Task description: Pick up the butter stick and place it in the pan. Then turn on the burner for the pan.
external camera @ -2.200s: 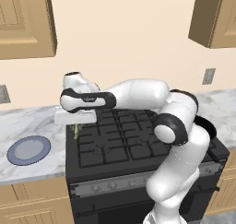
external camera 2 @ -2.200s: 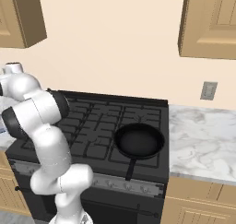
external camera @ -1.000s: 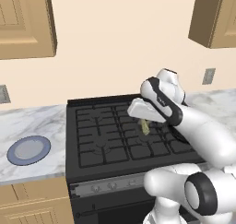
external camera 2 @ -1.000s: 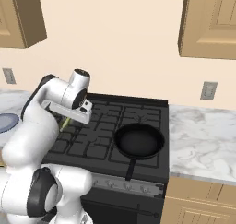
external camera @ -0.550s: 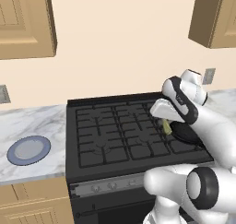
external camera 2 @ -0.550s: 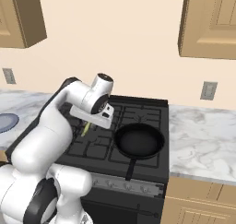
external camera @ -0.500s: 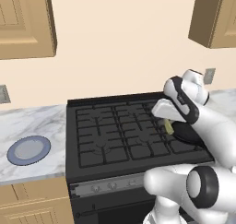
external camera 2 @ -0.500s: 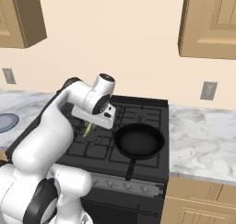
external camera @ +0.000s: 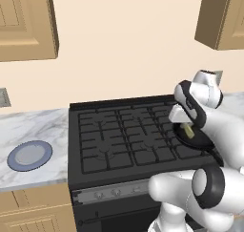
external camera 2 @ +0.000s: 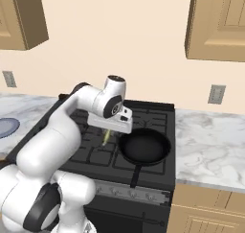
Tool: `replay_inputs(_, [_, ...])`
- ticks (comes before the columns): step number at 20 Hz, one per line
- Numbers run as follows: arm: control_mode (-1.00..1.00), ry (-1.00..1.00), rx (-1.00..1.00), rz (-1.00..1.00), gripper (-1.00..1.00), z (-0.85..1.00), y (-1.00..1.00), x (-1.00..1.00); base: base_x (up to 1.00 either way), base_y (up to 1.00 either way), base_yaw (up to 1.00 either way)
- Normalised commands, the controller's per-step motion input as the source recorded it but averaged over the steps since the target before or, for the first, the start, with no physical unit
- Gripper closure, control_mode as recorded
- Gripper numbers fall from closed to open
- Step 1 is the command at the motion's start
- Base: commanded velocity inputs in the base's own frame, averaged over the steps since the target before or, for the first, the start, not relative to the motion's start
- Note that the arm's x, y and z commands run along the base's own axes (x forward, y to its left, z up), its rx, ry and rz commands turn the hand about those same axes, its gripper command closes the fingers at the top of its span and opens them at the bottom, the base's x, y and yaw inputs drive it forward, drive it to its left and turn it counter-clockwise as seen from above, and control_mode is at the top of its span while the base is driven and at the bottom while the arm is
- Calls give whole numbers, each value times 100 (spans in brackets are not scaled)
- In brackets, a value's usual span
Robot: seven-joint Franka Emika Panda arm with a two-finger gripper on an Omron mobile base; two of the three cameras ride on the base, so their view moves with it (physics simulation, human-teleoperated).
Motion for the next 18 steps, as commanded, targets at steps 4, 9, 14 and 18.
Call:
replay_inputs(4, [-100, 0, -9, 0, 100, -3, -56, 5, 0, 0, 0])
replay_inputs(9, [-100, 0, -9, 0, 100, -19, -52, 13, 0, 0, 0])
replay_inputs(14, [-100, 0, -5, 0, 100, -28, -42, 22, 0, 0, 0])
replay_inputs(18, [-100, 0, 0, 0, 100, -25, -26, 32, 0, 0, 0])
